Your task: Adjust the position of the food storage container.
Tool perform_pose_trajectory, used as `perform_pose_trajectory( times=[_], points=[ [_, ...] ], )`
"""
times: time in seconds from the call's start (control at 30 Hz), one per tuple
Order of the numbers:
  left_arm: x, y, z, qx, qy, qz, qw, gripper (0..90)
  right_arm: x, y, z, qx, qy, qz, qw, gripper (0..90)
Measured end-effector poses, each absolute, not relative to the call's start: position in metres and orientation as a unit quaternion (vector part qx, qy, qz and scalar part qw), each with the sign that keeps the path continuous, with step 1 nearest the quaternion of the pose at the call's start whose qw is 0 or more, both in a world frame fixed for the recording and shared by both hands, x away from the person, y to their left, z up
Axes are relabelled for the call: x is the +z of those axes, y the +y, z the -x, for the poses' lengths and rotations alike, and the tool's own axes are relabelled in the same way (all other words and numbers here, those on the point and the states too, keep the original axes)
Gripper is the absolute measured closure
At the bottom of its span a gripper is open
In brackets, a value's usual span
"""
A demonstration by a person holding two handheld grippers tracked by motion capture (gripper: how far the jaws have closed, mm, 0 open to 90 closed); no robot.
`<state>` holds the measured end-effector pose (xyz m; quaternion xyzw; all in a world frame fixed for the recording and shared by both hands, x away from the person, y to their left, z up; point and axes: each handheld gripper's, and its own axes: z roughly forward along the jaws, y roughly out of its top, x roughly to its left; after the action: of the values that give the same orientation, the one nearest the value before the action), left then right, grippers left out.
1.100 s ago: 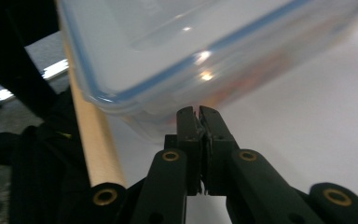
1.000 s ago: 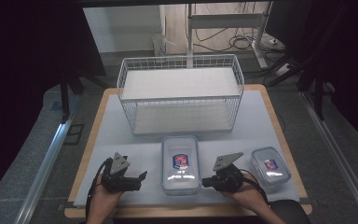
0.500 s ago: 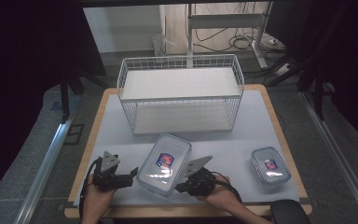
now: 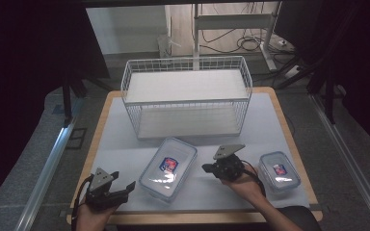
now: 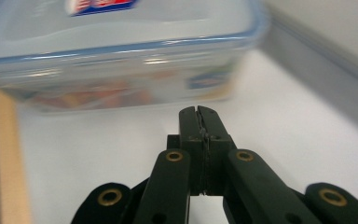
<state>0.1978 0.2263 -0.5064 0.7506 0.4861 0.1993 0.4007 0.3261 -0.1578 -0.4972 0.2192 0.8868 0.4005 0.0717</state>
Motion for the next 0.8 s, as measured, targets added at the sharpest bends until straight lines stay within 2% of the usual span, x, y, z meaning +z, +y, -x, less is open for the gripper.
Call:
perform_pose_trajectory(
  times=[0.1, 0.33, 0.43, 0.53, 0.8],
  points=[
    [-0.507, 0.222, -0.193, 0.185, 0.484, -0.753, 0.406, 54.4, -0.495, -0.163, -0.337, 0.407, 0.879, -0.234, 0.084, 88.9],
    [-0.510, 0.213, -0.192, 0.160, 0.479, -0.763, 0.403, 78.4, -0.498, -0.160, -0.361, 0.416, 0.868, -0.257, 0.091, 89.0],
    [-0.513, 0.207, -0.194, 0.153, 0.477, -0.771, 0.394, 85.9, -0.500, -0.152, -0.372, 0.420, 0.866, -0.256, 0.090, 89.1],
    [-0.515, 0.204, -0.197, 0.151, 0.480, -0.774, 0.385, 89.7, -0.501, -0.144, -0.379, 0.423, 0.866, -0.253, 0.088, 89.1],
    [-0.520, 0.200, -0.205, 0.142, 0.499, -0.767, 0.377, 89.8, -0.501, -0.130, -0.388, 0.424, 0.869, -0.239, 0.089, 89.3]
  ],
)
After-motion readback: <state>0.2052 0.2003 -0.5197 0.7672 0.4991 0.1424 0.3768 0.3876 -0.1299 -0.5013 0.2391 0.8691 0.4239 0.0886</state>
